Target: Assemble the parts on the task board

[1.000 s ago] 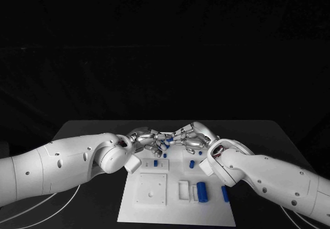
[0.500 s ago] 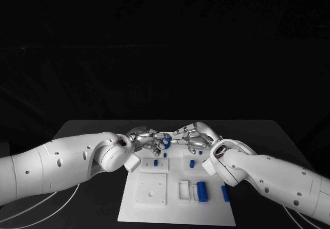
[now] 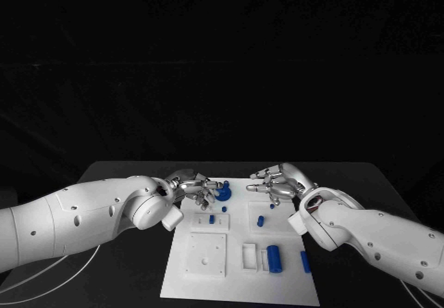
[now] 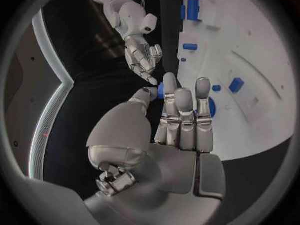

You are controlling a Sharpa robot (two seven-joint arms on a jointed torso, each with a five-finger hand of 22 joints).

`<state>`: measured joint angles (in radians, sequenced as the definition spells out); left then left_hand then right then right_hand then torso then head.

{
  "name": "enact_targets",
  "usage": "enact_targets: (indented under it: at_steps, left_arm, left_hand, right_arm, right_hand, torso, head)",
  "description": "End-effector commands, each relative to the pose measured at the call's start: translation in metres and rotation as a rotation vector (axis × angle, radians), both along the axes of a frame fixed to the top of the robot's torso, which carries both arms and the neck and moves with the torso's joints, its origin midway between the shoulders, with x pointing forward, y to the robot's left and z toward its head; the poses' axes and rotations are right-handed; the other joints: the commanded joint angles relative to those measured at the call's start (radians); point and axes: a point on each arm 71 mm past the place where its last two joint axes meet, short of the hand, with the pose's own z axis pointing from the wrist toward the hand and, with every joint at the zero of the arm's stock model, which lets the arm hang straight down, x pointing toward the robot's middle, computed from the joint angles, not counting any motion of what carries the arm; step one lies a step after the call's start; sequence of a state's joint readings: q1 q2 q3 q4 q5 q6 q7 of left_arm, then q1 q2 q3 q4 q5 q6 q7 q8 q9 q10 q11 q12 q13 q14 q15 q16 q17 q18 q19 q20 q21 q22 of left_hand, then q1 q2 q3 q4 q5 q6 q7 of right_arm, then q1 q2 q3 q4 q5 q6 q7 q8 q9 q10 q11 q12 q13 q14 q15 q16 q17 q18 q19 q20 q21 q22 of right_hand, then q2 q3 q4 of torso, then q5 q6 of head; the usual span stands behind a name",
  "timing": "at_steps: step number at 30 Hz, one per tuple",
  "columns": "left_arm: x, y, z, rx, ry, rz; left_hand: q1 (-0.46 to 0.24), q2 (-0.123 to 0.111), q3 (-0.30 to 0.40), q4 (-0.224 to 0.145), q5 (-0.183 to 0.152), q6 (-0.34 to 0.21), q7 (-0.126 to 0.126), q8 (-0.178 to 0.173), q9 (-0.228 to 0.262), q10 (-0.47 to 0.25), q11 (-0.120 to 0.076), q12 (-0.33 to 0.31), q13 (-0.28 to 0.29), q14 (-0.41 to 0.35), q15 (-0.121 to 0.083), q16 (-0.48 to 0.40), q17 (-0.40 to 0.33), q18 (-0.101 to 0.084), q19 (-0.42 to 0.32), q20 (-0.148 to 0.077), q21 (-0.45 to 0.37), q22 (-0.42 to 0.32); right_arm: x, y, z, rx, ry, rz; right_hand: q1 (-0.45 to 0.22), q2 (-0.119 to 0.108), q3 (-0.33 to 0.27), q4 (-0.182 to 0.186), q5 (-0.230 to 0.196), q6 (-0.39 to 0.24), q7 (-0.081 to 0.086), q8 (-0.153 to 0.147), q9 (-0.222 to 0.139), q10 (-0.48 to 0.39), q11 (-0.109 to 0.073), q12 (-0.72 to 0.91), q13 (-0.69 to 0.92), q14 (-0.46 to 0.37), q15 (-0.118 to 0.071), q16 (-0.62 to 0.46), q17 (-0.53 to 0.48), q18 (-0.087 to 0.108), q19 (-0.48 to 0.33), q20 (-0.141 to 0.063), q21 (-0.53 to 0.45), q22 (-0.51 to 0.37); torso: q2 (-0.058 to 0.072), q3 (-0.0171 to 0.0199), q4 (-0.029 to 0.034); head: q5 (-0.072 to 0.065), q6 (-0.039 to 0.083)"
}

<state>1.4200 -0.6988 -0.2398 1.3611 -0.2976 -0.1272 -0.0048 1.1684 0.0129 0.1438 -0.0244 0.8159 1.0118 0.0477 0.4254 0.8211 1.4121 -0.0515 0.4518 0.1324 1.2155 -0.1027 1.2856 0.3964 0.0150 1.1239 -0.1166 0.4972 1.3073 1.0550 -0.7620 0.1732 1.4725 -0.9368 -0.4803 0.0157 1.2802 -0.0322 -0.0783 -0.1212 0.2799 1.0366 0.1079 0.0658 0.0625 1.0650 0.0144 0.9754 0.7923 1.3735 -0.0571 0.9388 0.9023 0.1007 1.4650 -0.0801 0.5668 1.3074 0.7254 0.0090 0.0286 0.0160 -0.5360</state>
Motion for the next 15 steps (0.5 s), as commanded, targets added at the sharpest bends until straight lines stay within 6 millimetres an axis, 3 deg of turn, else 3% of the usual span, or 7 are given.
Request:
enact_targets:
  at_steps: [1, 9, 13, 15]
  left_arm:
    - [0.003, 0.006, 0.003, 0.152, -0.032, -0.007]
    - [0.002, 0.019, 0.005, 0.377, 0.019, -0.011]
    - [0.0, 0.021, 0.003, 0.494, 0.022, 0.006]
    - [-0.001, 0.022, 0.002, 0.554, 0.026, 0.013]
  left_hand:
    - [-0.002, -0.01, 0.128, -0.137, 0.003, 0.054, -0.039, -0.018, 0.0, 0.013, -0.002, -0.012, 0.01, 0.016, -0.001, -0.005, 0.001, 0.012, 0.01, -0.006, 0.004, 0.018]
    - [-0.007, -0.013, 0.13, -0.148, 0.019, 0.08, -0.042, -0.067, 0.035, 0.033, -0.007, -0.034, 0.054, 0.04, -0.006, -0.017, 0.014, 0.012, 0.031, -0.012, 0.004, 0.02]
    - [-0.008, -0.022, 0.132, -0.151, 0.049, 0.091, -0.044, -0.072, 0.036, 0.045, -0.01, -0.036, 0.058, 0.053, -0.01, -0.02, 0.015, 0.014, 0.041, -0.015, 0.008, 0.02]
    - [-0.012, -0.027, 0.135, -0.153, 0.057, 0.102, -0.046, -0.083, 0.033, 0.056, -0.011, -0.047, 0.057, 0.065, -0.013, -0.03, 0.014, 0.013, 0.048, -0.019, 0.009, 0.02]
  right_arm:
    - [0.004, -0.018, 0.004, 0.026, -0.04, -0.034]
    - [0.022, -0.067, 0.022, -0.023, -0.122, -0.141]
    - [0.029, -0.078, 0.028, -0.042, -0.143, -0.17]
    - [0.032, -0.082, 0.031, -0.052, -0.152, -0.179]
  right_hand:
    - [0.001, 0.014, -0.01, -0.001, 0.016, 0.009, 0.0, -0.003, 0.0, 0.0, -0.004, 0.004, -0.003, 0.001, -0.003, 0.005, 0.002, 0.01, 0.028, 0.002, 0.009, 0.064]
    - [0.009, 0.019, -0.011, -0.011, 0.044, 0.016, -0.001, -0.004, 0.0, 0.004, -0.007, 0.004, -0.008, 0.002, -0.004, 0.011, 0.007, 0.008, 0.03, 0.001, 0.021, 0.067]
    - [0.01, 0.022, -0.009, -0.014, 0.057, 0.018, -0.001, -0.004, 0.0, 0.005, -0.007, 0.004, -0.009, 0.003, -0.004, 0.013, 0.009, 0.007, 0.031, 0.0, 0.026, 0.068]
    - [0.01, 0.022, -0.009, -0.014, 0.057, 0.018, -0.001, -0.004, 0.0, 0.005, -0.007, 0.004, -0.009, 0.003, -0.004, 0.013, 0.009, 0.007, 0.031, 0.0, 0.026, 0.068]
  torso:
    - [-0.003, 0.0002, 0.0013]
    - [-0.004, 0.002, -0.0016]
    - [-0.003, 0.0038, -0.0023]
    - [-0.003, 0.0033, -0.0013]
  head:
    - [0.005, -0.006]
    - [0.007, -0.018]
    - [0.009, -0.021]
    - [0.007, -0.03]
